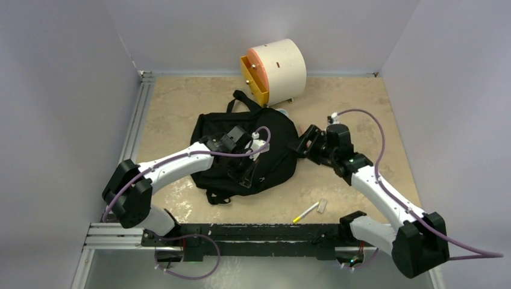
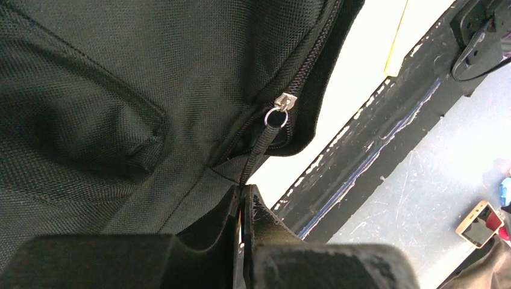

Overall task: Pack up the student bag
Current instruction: Zip the student bag at the center of the board.

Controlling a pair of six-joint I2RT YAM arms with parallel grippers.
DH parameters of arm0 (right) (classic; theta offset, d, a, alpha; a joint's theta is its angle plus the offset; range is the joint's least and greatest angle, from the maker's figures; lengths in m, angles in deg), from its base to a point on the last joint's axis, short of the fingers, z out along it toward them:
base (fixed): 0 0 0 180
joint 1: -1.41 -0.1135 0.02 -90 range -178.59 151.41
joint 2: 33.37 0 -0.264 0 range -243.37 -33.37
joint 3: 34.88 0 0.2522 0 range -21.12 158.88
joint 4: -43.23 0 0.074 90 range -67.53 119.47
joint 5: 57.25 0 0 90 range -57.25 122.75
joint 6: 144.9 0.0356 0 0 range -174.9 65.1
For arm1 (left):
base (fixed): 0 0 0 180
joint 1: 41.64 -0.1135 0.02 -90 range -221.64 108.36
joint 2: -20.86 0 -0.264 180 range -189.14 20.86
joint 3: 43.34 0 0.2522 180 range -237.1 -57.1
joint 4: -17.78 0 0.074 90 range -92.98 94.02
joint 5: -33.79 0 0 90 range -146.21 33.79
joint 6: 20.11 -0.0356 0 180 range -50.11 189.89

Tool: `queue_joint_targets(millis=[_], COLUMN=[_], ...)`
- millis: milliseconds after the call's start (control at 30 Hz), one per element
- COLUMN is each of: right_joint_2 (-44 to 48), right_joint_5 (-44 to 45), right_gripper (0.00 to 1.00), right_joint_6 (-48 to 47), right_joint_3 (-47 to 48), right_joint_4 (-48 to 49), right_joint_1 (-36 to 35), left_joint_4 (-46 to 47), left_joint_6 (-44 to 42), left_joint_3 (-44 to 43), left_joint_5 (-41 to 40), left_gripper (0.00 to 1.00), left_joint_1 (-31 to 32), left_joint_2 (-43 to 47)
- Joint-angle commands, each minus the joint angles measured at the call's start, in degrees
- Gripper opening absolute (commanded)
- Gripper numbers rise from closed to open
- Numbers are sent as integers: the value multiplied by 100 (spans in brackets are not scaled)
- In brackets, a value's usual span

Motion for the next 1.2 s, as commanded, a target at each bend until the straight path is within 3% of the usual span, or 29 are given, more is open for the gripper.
queue_joint_targets(millis=[0,133,433,733,867,1000,1167], right_joint_2=[240,-73,-514,-434,-381,-351,-284], right_joint_5=[174,515,662,590,609,618,626], right_gripper=[74,75,69,67,68,68,68], right_joint_6=[1075,1581,1616,1634,1637,1652,1691], right_joint_3=[-29,-7,-107,-240,-249,-260,-299], right_joint_4=[-134,-118,201,343,333,322,330], right_joint_1=[-944,-1545,-1623,-1625,-1624,-1626,-1625], left_joint_4=[156,109,77,781,723,692,744], left_joint_6=[-233,-189,-169,-611,-883,-1023,-1078], left_joint_3=[-218,-217,-280,-575,-776,-824,-634], left_joint_5=[229,116,-385,-62,312,757,698], left_gripper=[0,2,40,46,53,54,55], left_joint_1=[-38,-38,-49,-44,-47,-45,-45], left_joint_2=[71,-12,245,251,-126,-480,-591])
